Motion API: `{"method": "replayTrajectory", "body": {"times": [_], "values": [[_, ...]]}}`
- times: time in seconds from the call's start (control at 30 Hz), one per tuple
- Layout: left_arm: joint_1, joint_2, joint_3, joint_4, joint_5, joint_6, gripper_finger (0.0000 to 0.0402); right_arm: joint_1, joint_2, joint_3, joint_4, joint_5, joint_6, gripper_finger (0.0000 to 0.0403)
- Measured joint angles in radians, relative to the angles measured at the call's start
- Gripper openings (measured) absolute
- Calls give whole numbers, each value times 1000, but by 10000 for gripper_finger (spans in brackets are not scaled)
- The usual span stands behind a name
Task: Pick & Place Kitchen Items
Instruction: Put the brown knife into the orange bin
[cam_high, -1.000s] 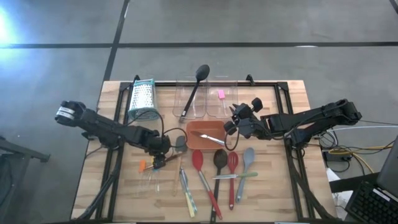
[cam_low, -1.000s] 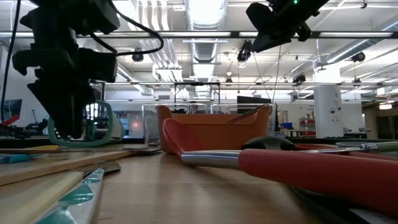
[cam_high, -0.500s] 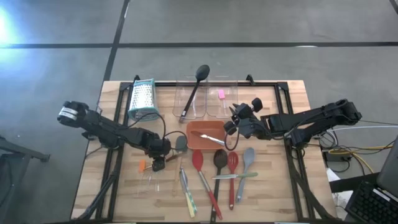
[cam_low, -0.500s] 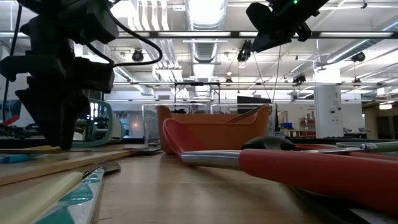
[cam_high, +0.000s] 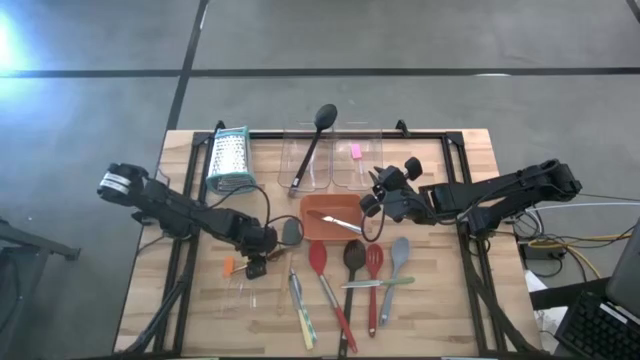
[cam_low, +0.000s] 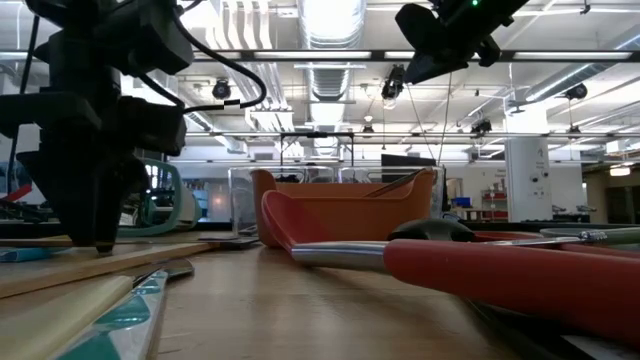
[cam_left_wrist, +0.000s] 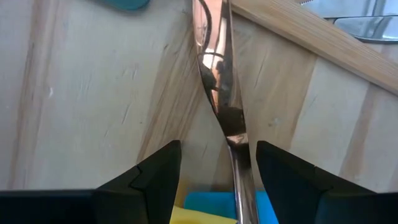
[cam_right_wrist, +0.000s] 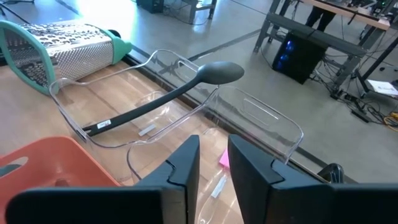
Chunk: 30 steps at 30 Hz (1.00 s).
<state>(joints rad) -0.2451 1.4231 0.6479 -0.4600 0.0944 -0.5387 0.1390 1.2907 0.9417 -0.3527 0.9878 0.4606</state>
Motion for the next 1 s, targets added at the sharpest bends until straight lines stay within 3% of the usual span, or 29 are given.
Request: {"method": "replayTrajectory", "body": {"times": [0.53, 1.0], "values": [[-1, 141, 1, 47, -66, 49, 218, 0, 0, 0, 0, 0, 0, 74], [-6, 153, -3, 74, -184, 100, 218, 0, 0, 0, 0, 0, 0, 81]]}}
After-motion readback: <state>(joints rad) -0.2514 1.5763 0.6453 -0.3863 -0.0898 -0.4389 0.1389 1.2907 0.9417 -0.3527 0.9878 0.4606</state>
